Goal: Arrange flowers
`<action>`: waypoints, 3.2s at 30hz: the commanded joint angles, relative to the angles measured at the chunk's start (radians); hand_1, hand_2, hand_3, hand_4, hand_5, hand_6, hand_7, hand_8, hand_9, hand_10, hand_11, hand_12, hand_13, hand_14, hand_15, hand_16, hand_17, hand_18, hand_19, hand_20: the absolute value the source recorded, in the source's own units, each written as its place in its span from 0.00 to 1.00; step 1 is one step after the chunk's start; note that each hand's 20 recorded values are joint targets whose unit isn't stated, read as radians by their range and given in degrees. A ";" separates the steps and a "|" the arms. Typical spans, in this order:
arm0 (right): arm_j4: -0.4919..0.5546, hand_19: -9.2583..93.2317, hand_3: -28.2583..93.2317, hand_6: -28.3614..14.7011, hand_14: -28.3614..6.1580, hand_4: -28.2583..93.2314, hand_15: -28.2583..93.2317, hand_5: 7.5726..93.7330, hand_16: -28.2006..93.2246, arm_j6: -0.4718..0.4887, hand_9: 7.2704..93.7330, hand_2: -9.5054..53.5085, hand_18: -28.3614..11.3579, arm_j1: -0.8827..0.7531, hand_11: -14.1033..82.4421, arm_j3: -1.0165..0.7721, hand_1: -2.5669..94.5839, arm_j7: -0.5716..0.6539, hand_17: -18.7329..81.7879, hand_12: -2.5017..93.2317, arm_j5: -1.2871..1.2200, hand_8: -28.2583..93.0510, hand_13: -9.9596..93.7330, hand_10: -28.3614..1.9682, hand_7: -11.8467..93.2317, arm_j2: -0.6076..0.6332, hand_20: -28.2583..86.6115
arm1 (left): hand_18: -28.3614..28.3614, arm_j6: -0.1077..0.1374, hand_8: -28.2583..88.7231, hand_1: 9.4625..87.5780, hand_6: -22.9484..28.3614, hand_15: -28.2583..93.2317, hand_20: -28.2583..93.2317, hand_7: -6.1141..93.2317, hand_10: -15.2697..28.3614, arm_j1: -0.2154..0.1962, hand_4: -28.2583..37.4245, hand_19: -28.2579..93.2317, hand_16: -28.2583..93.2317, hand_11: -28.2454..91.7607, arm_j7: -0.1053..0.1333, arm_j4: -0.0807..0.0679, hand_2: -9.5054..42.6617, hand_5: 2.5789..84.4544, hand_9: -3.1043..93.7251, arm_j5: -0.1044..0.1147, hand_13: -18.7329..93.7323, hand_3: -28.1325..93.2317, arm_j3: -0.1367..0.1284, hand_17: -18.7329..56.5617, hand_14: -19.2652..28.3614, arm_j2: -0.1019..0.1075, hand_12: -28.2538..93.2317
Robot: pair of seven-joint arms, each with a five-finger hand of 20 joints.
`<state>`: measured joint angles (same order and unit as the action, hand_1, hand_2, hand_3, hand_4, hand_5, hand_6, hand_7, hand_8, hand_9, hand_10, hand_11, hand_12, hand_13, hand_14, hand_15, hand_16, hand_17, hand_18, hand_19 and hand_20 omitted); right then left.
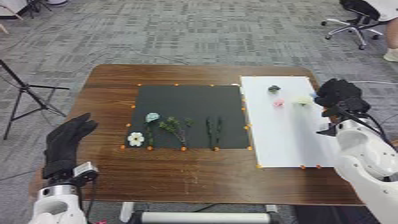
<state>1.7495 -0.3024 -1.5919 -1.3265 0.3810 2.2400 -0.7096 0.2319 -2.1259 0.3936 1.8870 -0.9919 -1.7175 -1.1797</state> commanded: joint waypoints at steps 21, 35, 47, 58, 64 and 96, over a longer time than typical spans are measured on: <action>-0.446 0.92 0.67 0.66 0.72 0.11 0.63 0.82 0.53 0.255 0.94 0.01 0.27 0.688 0.28 0.544 0.66 -0.139 0.67 0.36 -0.082 0.32 0.93 0.60 0.28 -0.568 0.73 | 0.70 -0.004 0.18 0.19 0.47 0.38 0.41 0.23 0.67 0.015 0.03 0.29 0.25 0.42 -0.023 -0.006 0.21 0.62 0.61 -0.005 0.59 0.82 0.032 0.40 0.77 0.001 0.35; -0.342 0.92 0.67 0.68 0.71 0.11 0.63 0.82 0.53 0.338 0.94 0.01 0.27 0.698 0.28 0.730 0.66 -0.197 0.67 0.36 -0.090 0.31 0.93 0.60 0.29 -0.548 0.73 | 0.70 -0.007 0.18 0.19 0.47 0.38 0.41 0.23 0.67 0.020 0.03 0.29 0.25 0.42 -0.012 -0.011 0.22 0.62 0.61 -0.001 0.59 0.82 0.033 0.40 0.77 0.000 0.35; -0.238 0.93 0.68 0.68 0.72 0.11 0.63 0.82 0.53 0.345 0.94 0.01 0.27 0.696 0.28 0.803 0.65 -0.227 0.67 0.35 -0.154 0.31 0.93 0.60 0.30 -0.510 0.73 | 0.70 -0.006 0.18 0.19 0.47 0.38 0.41 0.23 0.67 0.025 0.03 0.29 0.25 0.42 -0.016 -0.011 0.22 0.62 0.61 -0.002 0.59 0.82 0.032 0.40 0.77 0.001 0.35; -0.265 0.92 0.68 0.70 0.71 0.11 0.63 0.81 0.53 0.379 0.93 0.01 0.27 0.659 0.27 0.792 0.65 -0.229 0.66 0.35 -0.090 0.31 0.92 0.60 0.30 -0.522 0.73 | 0.70 -0.013 0.18 0.19 0.47 0.38 0.41 0.23 0.67 0.023 0.03 0.29 0.25 0.42 -0.012 -0.012 0.21 0.62 0.61 -0.002 0.59 0.82 0.031 0.40 0.77 -0.003 0.35; -0.276 0.92 0.68 0.71 0.70 0.11 0.63 0.80 0.53 0.391 0.91 0.01 0.27 0.657 0.25 0.785 0.64 -0.226 0.65 0.34 -0.067 0.30 0.91 0.60 0.31 -0.526 0.73 | 0.70 -0.017 0.18 0.19 0.47 0.38 0.41 0.23 0.67 0.025 0.03 0.29 0.25 0.42 -0.013 -0.013 0.21 0.62 0.61 -0.007 0.59 0.82 0.031 0.40 0.77 -0.004 0.35; -0.253 0.91 0.73 0.65 0.65 0.12 0.64 0.65 0.51 0.551 0.70 0.00 0.27 0.654 0.25 0.739 0.54 -0.194 0.62 0.19 -0.078 0.25 0.86 0.52 0.27 -0.520 0.73 | 0.70 -0.026 0.18 0.21 0.47 0.38 0.41 0.23 0.67 0.030 0.08 0.29 0.25 0.42 -0.025 -0.015 0.13 0.62 0.61 -0.011 0.59 0.82 0.028 0.39 0.77 0.001 0.35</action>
<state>1.4872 0.1251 -0.9238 -0.5480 0.1928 2.1416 -1.2161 0.2202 -2.0935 0.3768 1.8726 -0.9981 -1.6851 -1.1775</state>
